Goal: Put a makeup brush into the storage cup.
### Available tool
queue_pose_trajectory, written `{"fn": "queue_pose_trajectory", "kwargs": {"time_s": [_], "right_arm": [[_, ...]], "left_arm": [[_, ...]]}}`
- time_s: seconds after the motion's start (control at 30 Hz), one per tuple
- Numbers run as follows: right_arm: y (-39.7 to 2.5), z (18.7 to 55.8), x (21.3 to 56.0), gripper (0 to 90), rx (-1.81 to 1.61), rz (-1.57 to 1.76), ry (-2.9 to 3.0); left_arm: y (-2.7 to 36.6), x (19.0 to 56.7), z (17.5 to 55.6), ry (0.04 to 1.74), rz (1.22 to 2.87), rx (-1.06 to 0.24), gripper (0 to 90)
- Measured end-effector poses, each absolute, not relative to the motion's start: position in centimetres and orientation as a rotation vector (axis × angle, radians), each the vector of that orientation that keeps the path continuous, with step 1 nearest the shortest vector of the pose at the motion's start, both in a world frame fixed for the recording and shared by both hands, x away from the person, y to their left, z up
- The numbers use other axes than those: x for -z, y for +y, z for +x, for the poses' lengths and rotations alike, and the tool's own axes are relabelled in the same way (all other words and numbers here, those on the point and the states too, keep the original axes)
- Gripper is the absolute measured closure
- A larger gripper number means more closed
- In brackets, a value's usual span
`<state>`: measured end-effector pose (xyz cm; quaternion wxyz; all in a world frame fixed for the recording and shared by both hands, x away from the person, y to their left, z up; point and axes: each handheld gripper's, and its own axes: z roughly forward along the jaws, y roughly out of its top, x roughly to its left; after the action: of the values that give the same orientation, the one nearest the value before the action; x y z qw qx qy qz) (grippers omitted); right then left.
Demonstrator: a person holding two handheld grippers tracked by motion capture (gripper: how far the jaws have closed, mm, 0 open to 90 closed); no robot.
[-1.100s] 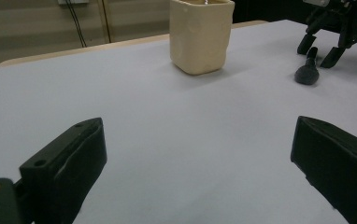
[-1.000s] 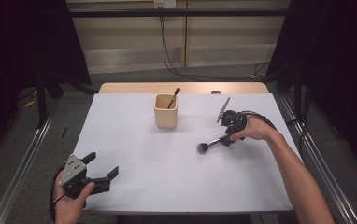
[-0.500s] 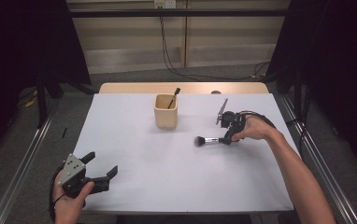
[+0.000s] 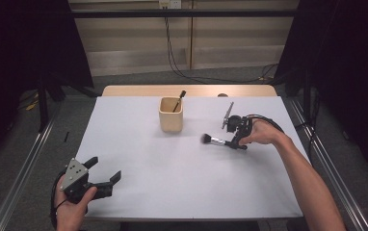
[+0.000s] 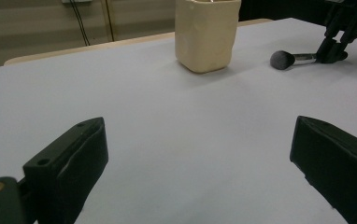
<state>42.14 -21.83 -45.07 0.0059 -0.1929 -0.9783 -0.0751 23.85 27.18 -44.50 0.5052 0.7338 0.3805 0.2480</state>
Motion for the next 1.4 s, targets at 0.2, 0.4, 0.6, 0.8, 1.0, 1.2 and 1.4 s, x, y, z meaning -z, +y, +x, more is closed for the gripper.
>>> {"fn": "queue_pose_trajectory", "kwargs": {"time_s": [0.2,0.4,0.6,0.8,1.0,1.2,1.4], "right_arm": [[-22.1,42.0,45.0,75.8,0.253,-0.648,-3.033],[-22.7,41.4,45.1,75.8,0.346,-0.696,-3.031],[-23.4,40.6,44.9,75.8,0.454,-0.782,-3.011],[-24.1,39.7,44.3,75.8,0.605,-0.886,-2.992],[-24.4,38.9,43.8,75.8,0.761,-0.977,-2.971],[-24.7,38.3,43.9,75.8,0.922,-1.051,-2.928],[-24.9,37.8,44.0,75.7,1.069,-1.099,-2.897]], "left_arm": [[27.2,44.5,23.8,0.924,1.759,-0.598,4.3],[27.5,44.4,23.8,0.929,1.747,-0.611,4.5],[27.4,44.4,23.8,0.919,1.757,-0.611,4.5],[27.4,44.4,23.8,0.920,1.757,-0.610,4.5],[27.3,44.4,23.8,0.918,1.759,-0.609,4.5],[27.1,44.3,23.6,0.907,1.762,-0.600,4.5],[27.1,44.3,23.6,0.913,1.755,-0.596,4.5]]}}
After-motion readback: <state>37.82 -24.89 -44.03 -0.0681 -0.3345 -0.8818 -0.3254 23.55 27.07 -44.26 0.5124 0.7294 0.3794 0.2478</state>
